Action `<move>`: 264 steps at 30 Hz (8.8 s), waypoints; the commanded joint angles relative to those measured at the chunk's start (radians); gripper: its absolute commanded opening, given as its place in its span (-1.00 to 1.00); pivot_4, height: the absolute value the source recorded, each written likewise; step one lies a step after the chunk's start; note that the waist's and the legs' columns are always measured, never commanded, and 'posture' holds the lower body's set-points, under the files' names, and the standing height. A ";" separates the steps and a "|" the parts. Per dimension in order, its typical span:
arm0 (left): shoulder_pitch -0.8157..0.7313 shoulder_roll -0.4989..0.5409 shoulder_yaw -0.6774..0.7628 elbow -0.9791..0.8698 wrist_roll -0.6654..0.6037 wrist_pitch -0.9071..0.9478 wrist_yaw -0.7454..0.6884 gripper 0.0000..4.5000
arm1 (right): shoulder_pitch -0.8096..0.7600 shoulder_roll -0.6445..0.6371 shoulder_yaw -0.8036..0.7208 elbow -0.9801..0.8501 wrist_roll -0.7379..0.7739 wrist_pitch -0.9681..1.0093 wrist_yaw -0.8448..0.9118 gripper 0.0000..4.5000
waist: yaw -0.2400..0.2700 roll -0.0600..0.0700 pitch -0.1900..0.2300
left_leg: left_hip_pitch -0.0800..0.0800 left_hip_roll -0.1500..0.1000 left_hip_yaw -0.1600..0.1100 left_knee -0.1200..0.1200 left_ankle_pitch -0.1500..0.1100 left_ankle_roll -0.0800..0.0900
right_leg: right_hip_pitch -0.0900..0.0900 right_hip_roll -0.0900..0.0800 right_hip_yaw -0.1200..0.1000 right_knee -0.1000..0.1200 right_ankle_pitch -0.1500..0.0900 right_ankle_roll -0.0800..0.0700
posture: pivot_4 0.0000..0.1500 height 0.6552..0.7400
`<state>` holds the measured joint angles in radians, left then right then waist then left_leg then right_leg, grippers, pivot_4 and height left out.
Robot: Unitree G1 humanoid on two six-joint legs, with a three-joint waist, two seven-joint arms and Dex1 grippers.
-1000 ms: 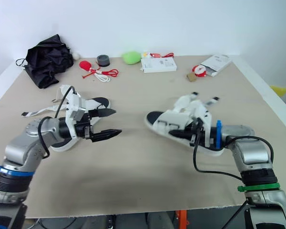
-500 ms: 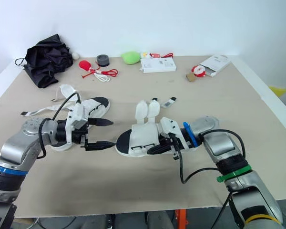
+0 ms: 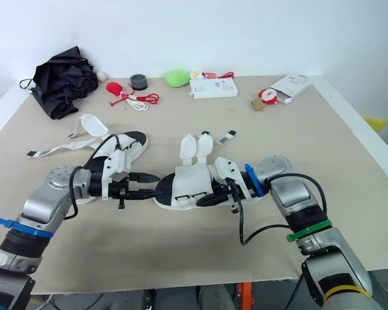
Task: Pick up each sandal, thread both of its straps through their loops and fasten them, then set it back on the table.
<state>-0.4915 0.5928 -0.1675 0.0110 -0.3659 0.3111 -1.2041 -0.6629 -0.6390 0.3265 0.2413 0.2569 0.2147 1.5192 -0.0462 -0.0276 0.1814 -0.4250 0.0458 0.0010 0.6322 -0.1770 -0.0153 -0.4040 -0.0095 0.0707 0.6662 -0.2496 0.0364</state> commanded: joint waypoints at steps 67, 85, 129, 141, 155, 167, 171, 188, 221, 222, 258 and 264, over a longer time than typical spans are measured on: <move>-0.020 -0.211 -0.188 0.520 0.299 -0.381 -0.039 -1.00 | -0.311 0.098 -0.148 0.239 0.041 0.595 -0.363 0.97 | 0.019 0.006 -0.034 | 0.013 -0.005 0.004 -0.003 -0.002 0.000 | 0.012 -0.006 0.003 -0.001 -0.006 -0.003 | 1.00 1.00; 0.039 -0.171 -0.172 0.463 0.291 -0.354 -0.023 -1.00 | -0.325 0.029 -0.253 0.327 0.043 0.551 -0.368 0.97 | 0.010 0.008 -0.035 | 0.019 -0.001 0.002 -0.012 -0.002 0.000 | 0.012 -0.001 0.003 -0.001 -0.010 -0.009 | 1.00 1.00; 0.099 -0.147 -0.159 0.366 0.279 -0.300 0.030 -1.00 | -0.628 0.384 -0.568 1.020 0.023 0.184 -0.781 0.71 | -0.003 0.009 -0.034 | 0.019 0.001 0.002 -0.015 -0.002 0.000 | 0.012 0.002 0.003 -0.002 -0.010 -0.012 | 1.00 1.00; 0.087 -0.163 -0.175 0.391 0.283 -0.313 0.026 -1.00 | -0.619 0.384 -0.574 1.005 -0.008 0.103 -0.784 -0.96 | -0.003 0.009 -0.034 | 0.019 0.001 0.002 -0.015 -0.002 0.000 | 0.012 0.002 0.003 -0.002 -0.010 -0.013 | 1.00 1.00; 0.076 -0.185 -0.192 0.419 0.291 -0.327 0.003 -1.00 | -0.125 0.300 -0.201 0.143 -0.260 -0.391 -0.565 -0.96 | 0.004 0.010 -0.034 | 0.018 -0.001 0.000 -0.015 -0.003 -0.001 | 0.013 0.001 0.003 -0.003 -0.014 -0.011 | 1.00 1.00; 0.071 -0.196 -0.198 0.431 0.291 -0.330 -0.009 -1.00 | 0.047 0.058 -0.110 0.023 -0.996 -1.177 -1.278 -0.96 | 0.011 0.007 -0.034 | 0.020 -0.004 0.001 -0.015 -0.005 -0.004 | 0.009 -0.004 0.003 -0.003 -0.017 -0.011 | 1.00 1.00; 0.062 -0.201 -0.196 0.441 0.294 -0.331 -0.016 -1.00 | 0.062 -0.011 -0.083 0.041 -1.187 -1.262 -1.537 -0.96 | 0.011 0.005 -0.034 | 0.020 -0.011 0.002 -0.016 -0.006 -0.005 | 0.013 -0.012 0.003 -0.003 -0.020 -0.006 | 1.00 1.00; 0.033 -0.210 -0.197 0.479 0.298 -0.345 -0.033 -1.00 | 0.086 -0.123 -0.021 0.017 -0.986 -1.321 -1.397 0.90 | 0.010 -0.003 -0.033 | 0.023 -0.015 0.000 -0.015 -0.006 -0.004 | 0.021 -0.014 0.004 -0.003 -0.022 -0.003 | 1.00 1.00; 0.009 -0.227 -0.226 0.504 0.300 -0.357 -0.068 -1.00 | 0.492 -0.327 -0.158 -0.802 1.025 0.680 -1.143 0.99 | 0.025 -0.002 -0.035 | 0.018 -0.016 -0.012 -0.016 -0.012 -0.002 | 0.029 -0.030 -0.014 -0.023 -0.026 0.000 | 1.00 1.00; 0.009 -0.226 -0.228 0.502 0.301 -0.355 -0.070 -1.00 | 0.476 -0.301 -0.147 -0.788 1.010 0.701 -1.156 0.99 | 0.025 -0.002 -0.035 | 0.018 -0.016 -0.013 -0.016 -0.012 -0.002 | 0.029 -0.030 -0.014 -0.023 -0.026 0.000 | 1.00 1.00; 0.003 -0.218 -0.222 0.478 0.294 -0.323 -0.074 -1.00 | 0.249 -0.169 -0.377 -0.691 1.172 1.047 -0.969 -0.98 | 0.022 0.000 -0.034 | 0.016 -0.014 -0.017 -0.016 -0.017 0.003 | 0.030 -0.022 -0.014 -0.023 -0.028 0.000 | 1.00 1.00; 0.015 -0.225 -0.228 0.481 0.295 -0.329 -0.069 -1.00 | -0.030 -0.204 -0.315 -0.415 1.057 1.127 -0.950 -0.98 | 0.022 0.002 -0.034 | 0.018 -0.015 -0.017 -0.015 -0.017 0.003 | 0.028 -0.025 -0.015 -0.023 -0.027 0.000 | 1.00 1.00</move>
<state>-0.5433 0.3506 -0.3143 0.3822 -0.1635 -0.0643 -1.2728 -0.6353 -0.8437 -0.0185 -0.2570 1.3818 1.3156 0.5500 -0.0238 -0.0259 0.1478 -0.4070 0.0310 -0.0163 0.6169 -0.1943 -0.0124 -0.3763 -0.0346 0.0556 0.6429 -0.2770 0.0361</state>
